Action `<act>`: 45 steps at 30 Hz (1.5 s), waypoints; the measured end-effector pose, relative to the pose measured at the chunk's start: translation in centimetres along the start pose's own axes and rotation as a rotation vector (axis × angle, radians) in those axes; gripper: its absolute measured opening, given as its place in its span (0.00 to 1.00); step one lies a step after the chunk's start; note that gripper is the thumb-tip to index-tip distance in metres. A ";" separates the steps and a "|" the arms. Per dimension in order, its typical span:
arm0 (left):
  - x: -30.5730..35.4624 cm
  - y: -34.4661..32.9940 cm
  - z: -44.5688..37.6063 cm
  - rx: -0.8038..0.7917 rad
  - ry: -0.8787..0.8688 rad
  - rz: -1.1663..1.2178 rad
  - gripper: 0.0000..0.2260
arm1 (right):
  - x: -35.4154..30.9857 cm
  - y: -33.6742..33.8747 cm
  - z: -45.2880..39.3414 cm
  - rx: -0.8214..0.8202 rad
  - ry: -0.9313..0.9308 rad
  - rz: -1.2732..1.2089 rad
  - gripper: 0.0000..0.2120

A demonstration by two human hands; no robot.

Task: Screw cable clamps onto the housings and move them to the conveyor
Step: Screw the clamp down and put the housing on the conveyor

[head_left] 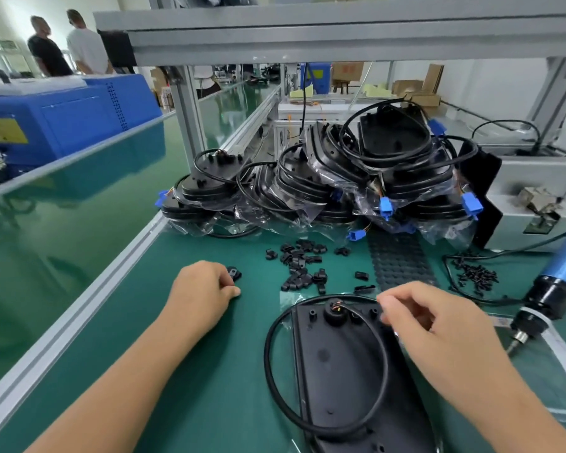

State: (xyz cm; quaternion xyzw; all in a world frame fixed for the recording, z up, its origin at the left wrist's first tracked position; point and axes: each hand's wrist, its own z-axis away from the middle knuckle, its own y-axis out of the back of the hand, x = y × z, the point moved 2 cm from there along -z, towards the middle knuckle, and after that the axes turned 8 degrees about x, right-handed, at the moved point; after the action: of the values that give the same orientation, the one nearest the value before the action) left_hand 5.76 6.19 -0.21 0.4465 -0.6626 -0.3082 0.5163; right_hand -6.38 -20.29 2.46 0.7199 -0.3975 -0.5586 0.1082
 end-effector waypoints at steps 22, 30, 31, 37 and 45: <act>10.7 0.6 1.9 -0.496 -0.144 0.704 0.04 | 0.2 -1.1 -2.0 -0.237 -0.007 -0.049 0.07; 10.7 0.3 1.2 -0.539 -0.121 0.678 0.05 | 0.2 -1.0 -1.7 -0.197 0.028 -0.024 0.06; 10.7 0.3 1.1 -0.545 -0.118 0.670 0.05 | 0.2 -1.0 -1.7 -0.198 0.028 -0.023 0.06; 10.7 0.4 0.6 -0.628 -0.036 0.724 0.04 | 0.1 -0.9 -1.5 -0.193 0.043 -0.005 0.06; 11.1 0.5 0.5 -0.693 -0.047 0.694 0.05 | 0.2 -1.0 -1.5 -0.180 0.035 -0.005 0.07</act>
State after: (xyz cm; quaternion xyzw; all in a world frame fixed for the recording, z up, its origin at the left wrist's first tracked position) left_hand 4.36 -3.78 4.62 -0.0057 -0.6423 -0.3304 0.6916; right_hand -4.60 -20.17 2.27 0.7179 -0.3421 -0.5796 0.1780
